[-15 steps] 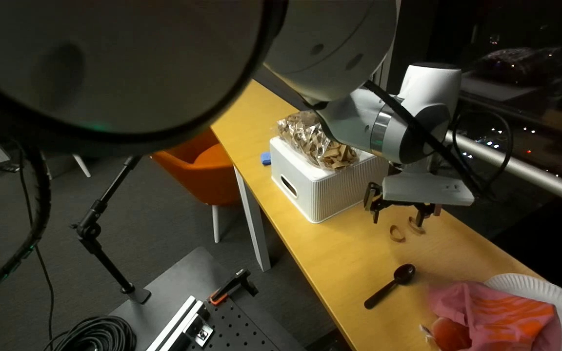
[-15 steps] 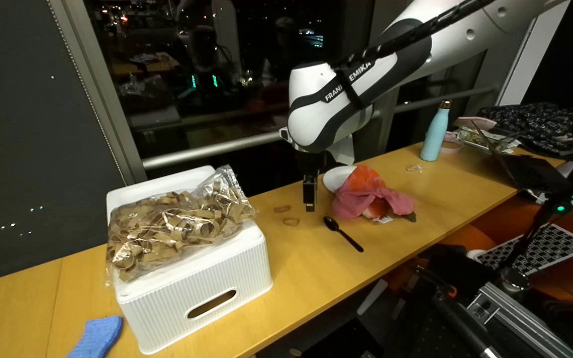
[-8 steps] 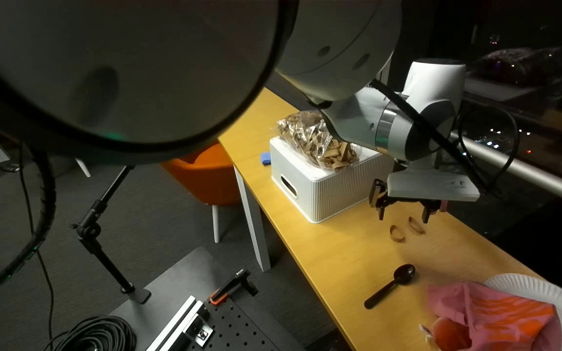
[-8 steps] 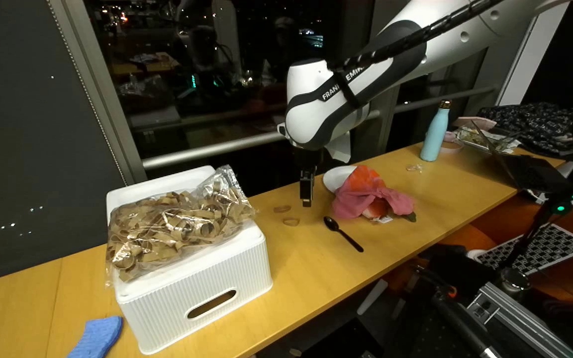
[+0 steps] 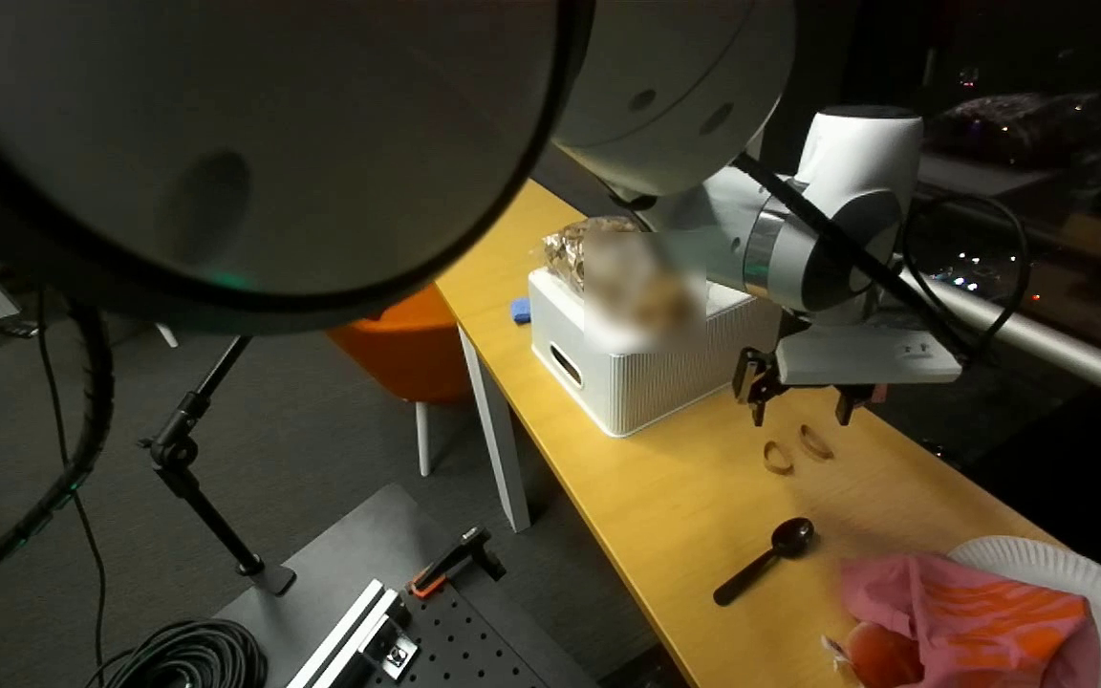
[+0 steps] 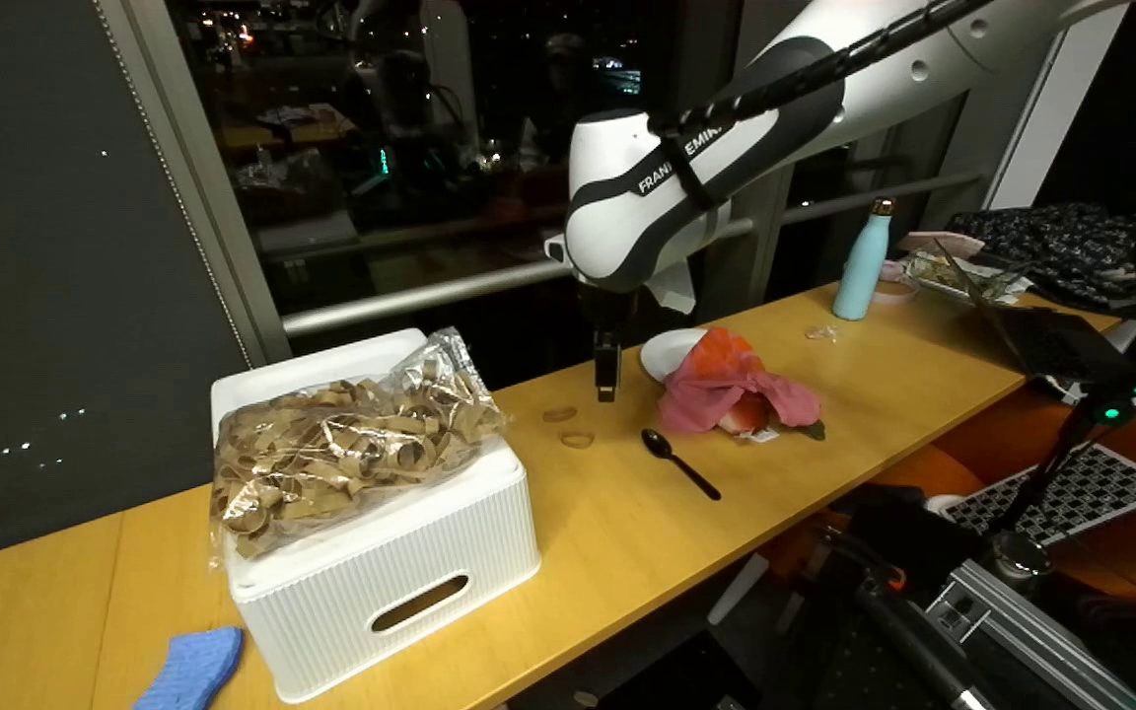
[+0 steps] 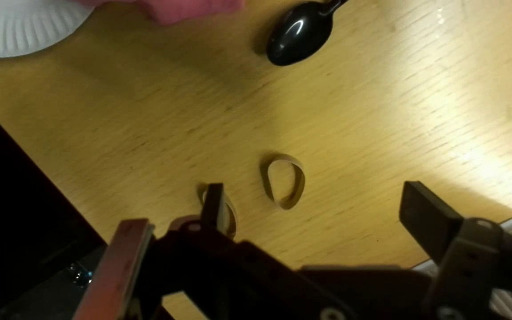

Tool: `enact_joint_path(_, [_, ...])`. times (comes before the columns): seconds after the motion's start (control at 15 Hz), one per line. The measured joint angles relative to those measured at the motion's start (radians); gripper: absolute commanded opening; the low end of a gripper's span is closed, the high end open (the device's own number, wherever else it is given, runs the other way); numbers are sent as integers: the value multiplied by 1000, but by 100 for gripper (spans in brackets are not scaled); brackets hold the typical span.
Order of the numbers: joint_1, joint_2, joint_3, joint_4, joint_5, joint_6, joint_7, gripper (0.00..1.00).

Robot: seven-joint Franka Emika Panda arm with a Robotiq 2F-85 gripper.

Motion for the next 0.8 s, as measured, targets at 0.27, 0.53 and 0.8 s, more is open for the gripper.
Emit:
enact_joint_path(0.27, [-15, 51, 0, 81, -6, -1, -122, 100])
enact_joint_path(0.53, [-18, 140, 2, 196, -6, -1, -219, 100])
enact_joint_path(0.8, [-18, 223, 18, 278, -6, -1, -273, 100])
